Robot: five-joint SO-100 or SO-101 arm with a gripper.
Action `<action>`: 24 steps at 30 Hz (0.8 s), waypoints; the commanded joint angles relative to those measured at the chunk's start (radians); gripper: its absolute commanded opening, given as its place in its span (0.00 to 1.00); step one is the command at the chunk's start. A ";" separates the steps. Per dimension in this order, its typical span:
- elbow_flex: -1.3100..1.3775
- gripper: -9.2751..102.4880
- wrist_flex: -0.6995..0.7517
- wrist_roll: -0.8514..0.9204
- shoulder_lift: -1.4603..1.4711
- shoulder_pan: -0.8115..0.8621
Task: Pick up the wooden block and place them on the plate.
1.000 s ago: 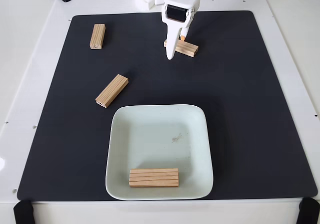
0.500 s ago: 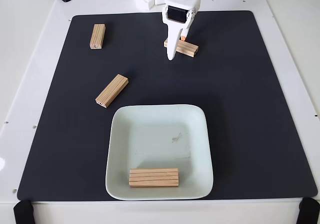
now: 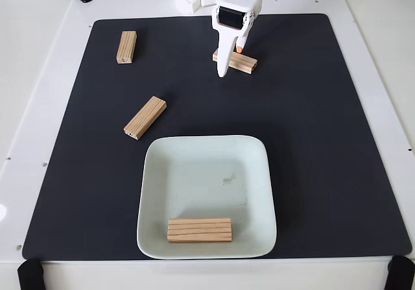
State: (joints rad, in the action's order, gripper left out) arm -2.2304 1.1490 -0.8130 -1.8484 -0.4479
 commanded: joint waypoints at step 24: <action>0.006 0.33 -0.048 0.002 0.057 -0.002</action>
State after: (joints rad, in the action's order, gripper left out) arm -2.2304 1.1060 -0.8130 -1.7886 -0.4433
